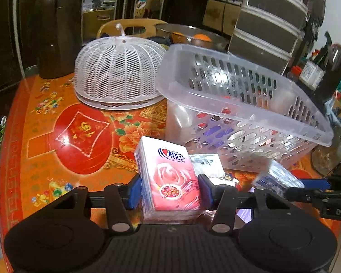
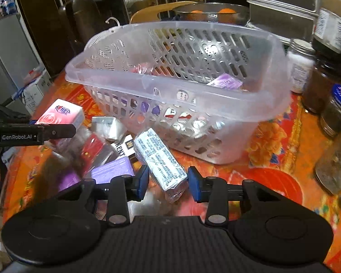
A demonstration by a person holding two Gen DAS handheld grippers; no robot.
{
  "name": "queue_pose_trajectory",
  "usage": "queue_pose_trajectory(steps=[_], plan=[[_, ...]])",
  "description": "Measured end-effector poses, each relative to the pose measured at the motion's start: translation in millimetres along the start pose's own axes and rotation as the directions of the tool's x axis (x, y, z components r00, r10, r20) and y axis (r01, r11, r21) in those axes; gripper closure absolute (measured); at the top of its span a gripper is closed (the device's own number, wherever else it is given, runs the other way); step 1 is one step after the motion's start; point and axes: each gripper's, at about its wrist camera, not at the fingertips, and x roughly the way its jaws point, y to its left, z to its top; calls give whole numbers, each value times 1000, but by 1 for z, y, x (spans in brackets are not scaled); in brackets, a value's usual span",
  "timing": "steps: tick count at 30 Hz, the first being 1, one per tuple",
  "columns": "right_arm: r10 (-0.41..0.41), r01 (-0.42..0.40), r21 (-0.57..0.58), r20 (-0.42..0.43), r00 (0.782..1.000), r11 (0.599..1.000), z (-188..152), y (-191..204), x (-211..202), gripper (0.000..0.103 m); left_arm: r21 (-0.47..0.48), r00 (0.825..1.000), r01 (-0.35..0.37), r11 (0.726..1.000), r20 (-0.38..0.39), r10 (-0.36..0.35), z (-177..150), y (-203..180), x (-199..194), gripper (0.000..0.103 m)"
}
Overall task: Organize objects
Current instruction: 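Grasp the pink tissue pack with the left tool while the right tool grasps a white-blue box, then carry both items over the clear basket and open both tools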
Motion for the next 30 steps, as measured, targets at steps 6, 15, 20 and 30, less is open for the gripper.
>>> queue_pose_trajectory(steps=[6, 15, 20, 30], plan=[[53, -55, 47, 41, 998, 997, -7, -1, -38, 62, -43, 999, 29, 999, 36, -27, -13, 7, -33, 48], [72, -92, 65, 264, 962, 994, 27, 3, -113, 62, 17, 978, 115, 993, 172, -116, 19, -20, -104, 48], [-3, -6, 35, 275, 961, 999, 91, -12, -95, 62, 64, 966, 179, 982, 177, -188, 92, -45, -73, 48], [-31, 27, 55, 63, 998, 998, 125, -30, 1, 59, 17, 970, 236, 972, -73, -234, 128, -71, 43, 44]])
